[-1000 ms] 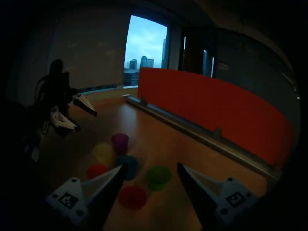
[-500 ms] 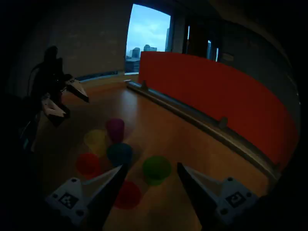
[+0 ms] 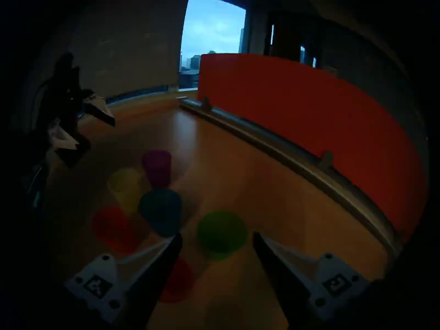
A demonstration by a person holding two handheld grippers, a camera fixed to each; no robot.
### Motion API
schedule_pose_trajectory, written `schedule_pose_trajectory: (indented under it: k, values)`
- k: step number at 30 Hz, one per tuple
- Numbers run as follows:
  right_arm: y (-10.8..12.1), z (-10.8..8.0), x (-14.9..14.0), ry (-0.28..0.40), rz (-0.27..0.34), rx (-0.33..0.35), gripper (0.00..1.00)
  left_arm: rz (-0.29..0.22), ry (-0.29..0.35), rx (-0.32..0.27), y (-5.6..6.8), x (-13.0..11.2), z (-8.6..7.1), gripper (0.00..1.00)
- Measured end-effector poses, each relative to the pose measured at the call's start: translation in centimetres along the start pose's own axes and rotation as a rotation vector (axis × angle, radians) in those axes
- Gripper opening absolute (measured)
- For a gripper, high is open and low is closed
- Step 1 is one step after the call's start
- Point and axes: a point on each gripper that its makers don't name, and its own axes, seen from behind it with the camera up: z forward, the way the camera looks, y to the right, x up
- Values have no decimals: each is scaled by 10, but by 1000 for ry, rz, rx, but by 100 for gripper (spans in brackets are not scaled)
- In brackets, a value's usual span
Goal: Pour water
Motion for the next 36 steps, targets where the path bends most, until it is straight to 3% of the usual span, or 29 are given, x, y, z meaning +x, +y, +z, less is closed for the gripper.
schedule_pose_trajectory:
  k: [14, 36]
  values:
    - [6, 28, -21, -61, 12, 0, 99, -4, -2, 0, -2, -5, 1, 99]
    - [5, 61, -31, -111, 30, 26, 97, -3, -10, 0, -3, -13, 4, 99]
